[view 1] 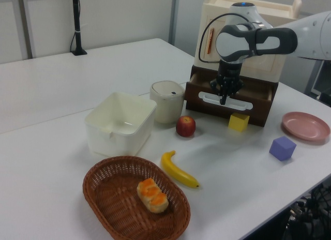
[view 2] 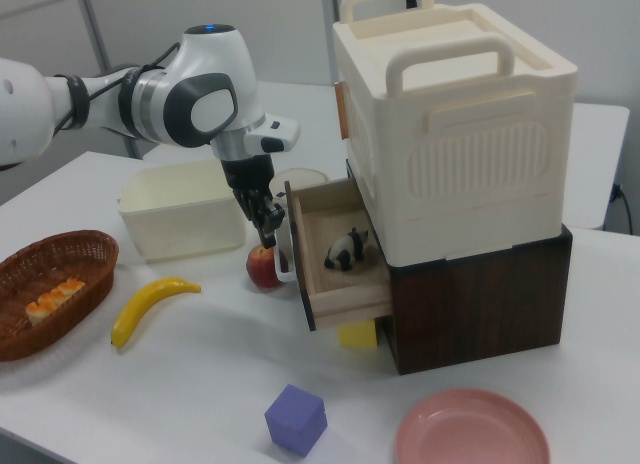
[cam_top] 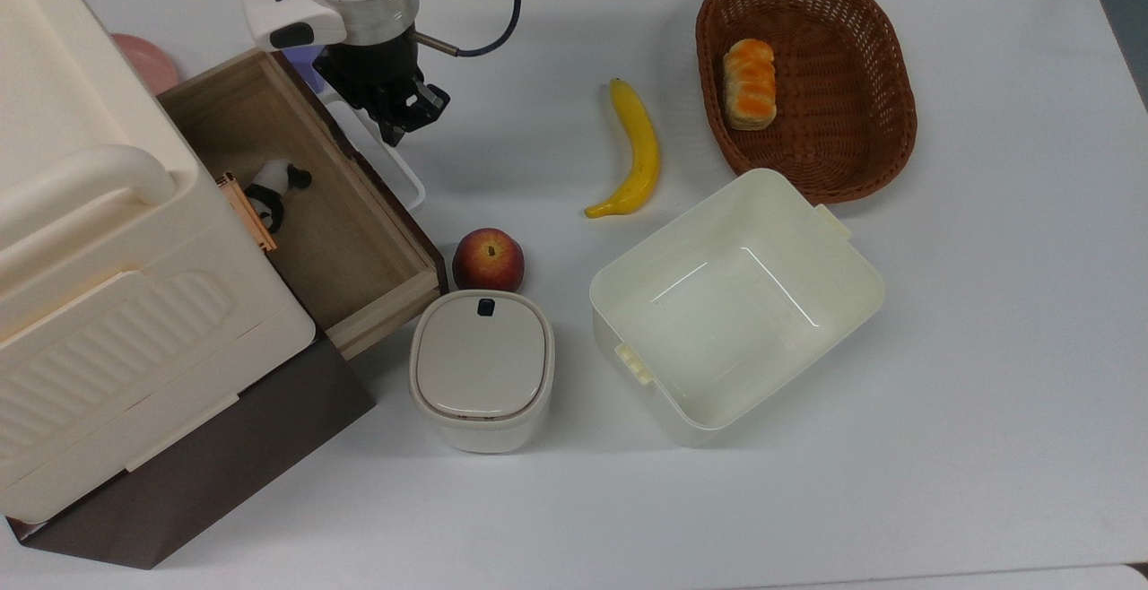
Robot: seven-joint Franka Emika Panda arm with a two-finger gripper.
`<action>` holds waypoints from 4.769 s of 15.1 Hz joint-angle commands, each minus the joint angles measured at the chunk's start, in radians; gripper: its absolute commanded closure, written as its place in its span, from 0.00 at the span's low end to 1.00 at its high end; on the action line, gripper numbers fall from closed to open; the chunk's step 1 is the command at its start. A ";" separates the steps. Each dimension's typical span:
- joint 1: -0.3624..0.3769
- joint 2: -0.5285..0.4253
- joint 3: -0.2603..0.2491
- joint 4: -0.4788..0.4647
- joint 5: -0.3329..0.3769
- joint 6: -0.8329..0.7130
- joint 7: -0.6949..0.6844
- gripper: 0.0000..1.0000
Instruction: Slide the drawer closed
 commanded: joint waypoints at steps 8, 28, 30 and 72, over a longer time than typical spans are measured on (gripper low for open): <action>0.025 -0.038 0.004 -0.018 -0.018 0.013 0.029 0.99; -0.032 0.008 -0.009 -0.022 -0.038 0.076 0.001 0.99; -0.038 0.008 -0.009 -0.021 -0.038 0.080 -0.014 1.00; -0.103 0.050 -0.079 0.008 -0.006 0.200 -0.057 1.00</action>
